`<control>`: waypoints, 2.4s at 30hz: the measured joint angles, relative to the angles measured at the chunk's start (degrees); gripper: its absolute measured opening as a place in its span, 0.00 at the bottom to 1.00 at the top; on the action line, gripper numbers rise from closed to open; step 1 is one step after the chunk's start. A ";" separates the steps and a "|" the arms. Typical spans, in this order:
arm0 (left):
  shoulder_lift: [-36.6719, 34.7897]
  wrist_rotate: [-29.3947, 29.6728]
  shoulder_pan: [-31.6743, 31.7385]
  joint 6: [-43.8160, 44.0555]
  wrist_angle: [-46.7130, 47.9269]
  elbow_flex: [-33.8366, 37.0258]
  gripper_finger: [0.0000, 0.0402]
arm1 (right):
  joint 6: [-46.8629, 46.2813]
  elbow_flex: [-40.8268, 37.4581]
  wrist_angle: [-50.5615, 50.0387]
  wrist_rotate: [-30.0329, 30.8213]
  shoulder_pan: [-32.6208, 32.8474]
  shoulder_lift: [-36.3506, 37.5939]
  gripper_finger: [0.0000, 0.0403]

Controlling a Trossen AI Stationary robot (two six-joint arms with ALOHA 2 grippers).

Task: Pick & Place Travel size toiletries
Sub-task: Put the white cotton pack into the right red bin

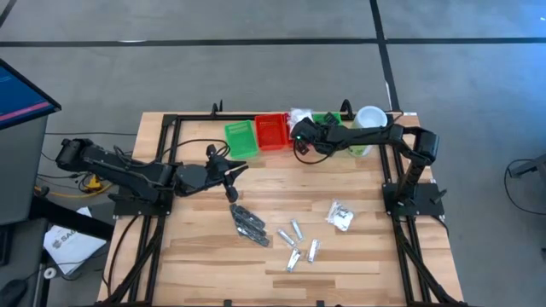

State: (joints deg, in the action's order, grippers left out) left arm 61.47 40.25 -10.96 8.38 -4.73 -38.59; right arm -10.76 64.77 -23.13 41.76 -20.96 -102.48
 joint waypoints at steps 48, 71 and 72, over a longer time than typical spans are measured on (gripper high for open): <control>0.02 0.00 0.00 0.00 0.00 0.00 0.13 | 0.62 0.04 0.47 -3.17 -0.38 0.00 0.53; 0.00 0.00 -0.05 -0.39 0.00 0.00 0.13 | 3.68 0.83 3.49 -10.88 -0.38 0.53 0.36; 0.01 -0.01 -0.13 -0.39 0.01 0.00 0.13 | 3.68 0.83 3.39 -10.74 -0.42 1.02 0.36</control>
State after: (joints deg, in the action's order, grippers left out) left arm 61.48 40.24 -11.09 7.99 -4.72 -38.59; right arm -7.07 65.60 -19.73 31.01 -21.38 -101.45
